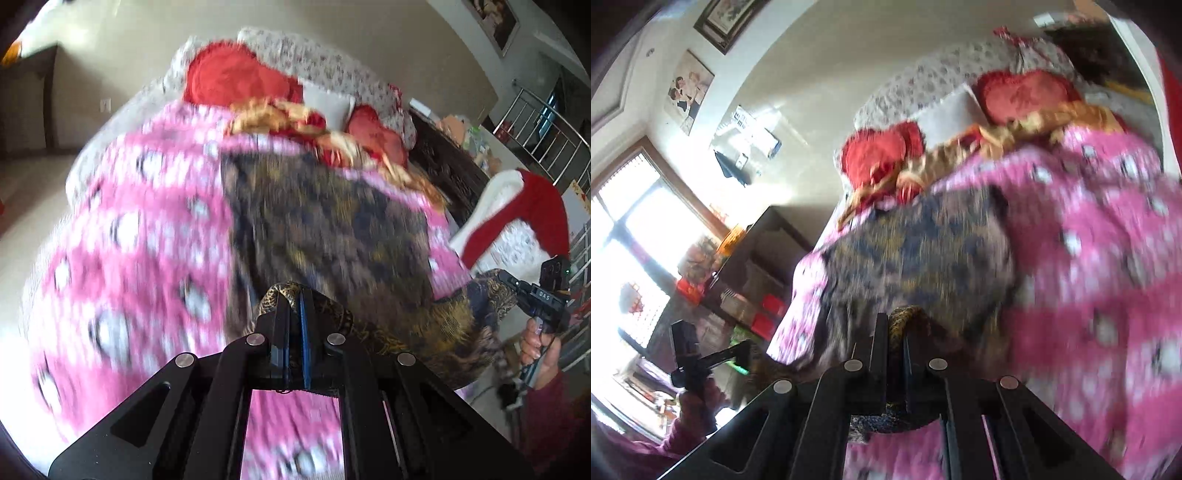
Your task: Fold small clothes
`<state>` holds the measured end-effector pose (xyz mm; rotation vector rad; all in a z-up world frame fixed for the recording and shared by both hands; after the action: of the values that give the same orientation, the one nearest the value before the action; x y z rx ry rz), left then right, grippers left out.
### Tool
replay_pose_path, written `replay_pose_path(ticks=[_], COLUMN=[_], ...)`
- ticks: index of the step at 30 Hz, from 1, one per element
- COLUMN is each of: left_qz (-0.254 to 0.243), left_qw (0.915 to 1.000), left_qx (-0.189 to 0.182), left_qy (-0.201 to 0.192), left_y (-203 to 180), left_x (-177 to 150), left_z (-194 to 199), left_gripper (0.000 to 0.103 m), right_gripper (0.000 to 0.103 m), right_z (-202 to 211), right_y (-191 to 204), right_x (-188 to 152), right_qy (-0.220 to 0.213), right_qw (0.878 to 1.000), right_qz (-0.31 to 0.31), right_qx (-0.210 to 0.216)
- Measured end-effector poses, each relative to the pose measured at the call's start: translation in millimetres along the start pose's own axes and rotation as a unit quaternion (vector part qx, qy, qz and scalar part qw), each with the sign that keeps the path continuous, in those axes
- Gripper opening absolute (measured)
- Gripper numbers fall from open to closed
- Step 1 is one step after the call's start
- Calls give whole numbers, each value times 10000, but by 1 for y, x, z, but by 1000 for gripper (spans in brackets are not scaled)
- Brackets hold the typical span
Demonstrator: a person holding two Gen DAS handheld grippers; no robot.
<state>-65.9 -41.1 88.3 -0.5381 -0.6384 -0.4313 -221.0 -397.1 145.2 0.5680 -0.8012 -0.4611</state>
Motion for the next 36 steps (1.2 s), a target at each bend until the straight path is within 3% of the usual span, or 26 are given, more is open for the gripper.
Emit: replay_pose_path(ticks=[4, 9, 13, 18, 22, 24, 26, 28, 29, 31, 35, 36], left_qz=[-21, -21, 84, 334, 915, 996, 690, 402, 344, 216, -71, -156], left_qw=[9994, 9985, 9982, 9965, 9935, 9933, 9960, 9977, 9981, 9990, 9990, 9982], left_qx=[105, 318, 515, 745, 485, 350, 467, 505, 469, 293, 57, 40], left_qy=[-333, -445, -290, 161, 479, 478, 306, 220, 207, 250, 439, 578], left_y=[6, 22, 42, 76, 96, 97, 90, 78, 74, 59, 34, 29], left_x=[61, 118, 143, 151, 142, 142, 144, 140, 138, 126, 95, 85], left_z=[-27, -81, -130, -198, -217, -208, -189, -173, -168, -157, -150, -154], left_gripper=[3, 3, 3, 3, 3, 8, 23, 54, 56, 56, 56, 56], right_gripper=[6, 6, 6, 5, 8, 8, 8, 14, 36, 56, 56, 56], right_z=[-32, -79, -111, -160, -169, -154, -146, -145, -146, -149, -155, -162], right_y=[-15, -43, -61, -99, -130, -123, -103, -83, -76, -70, -48, -47], right_x=[51, 99, 128, 158, 175, 174, 159, 137, 125, 108, 66, 53], right_qy=[-156, -174, -130, -96, -292, -389, -190, 141, 305, 504, 1075, 1257], right_qw=[9997, 9987, 9981, 9956, 9915, 9929, 9967, 9985, 9980, 9968, 9939, 9907], right_qz=[-109, -346, -426, -629, -834, -860, -543, -83, 78, 135, 212, 430], right_qx=[-126, -328, -428, -683, -957, -725, -573, -524, -543, -614, -121, -279])
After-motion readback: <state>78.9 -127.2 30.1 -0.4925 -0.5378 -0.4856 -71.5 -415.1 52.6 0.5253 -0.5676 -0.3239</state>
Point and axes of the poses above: each gripper's, at about its wrist camera, not at the fingertips, and z roughly against the way its jaws point, y to its left, x to its top, the point moved 10 cm from there along -z, roughly the way its jaws point, and after that the axes turned 4 degrees about -z, right-handed, at the moved point
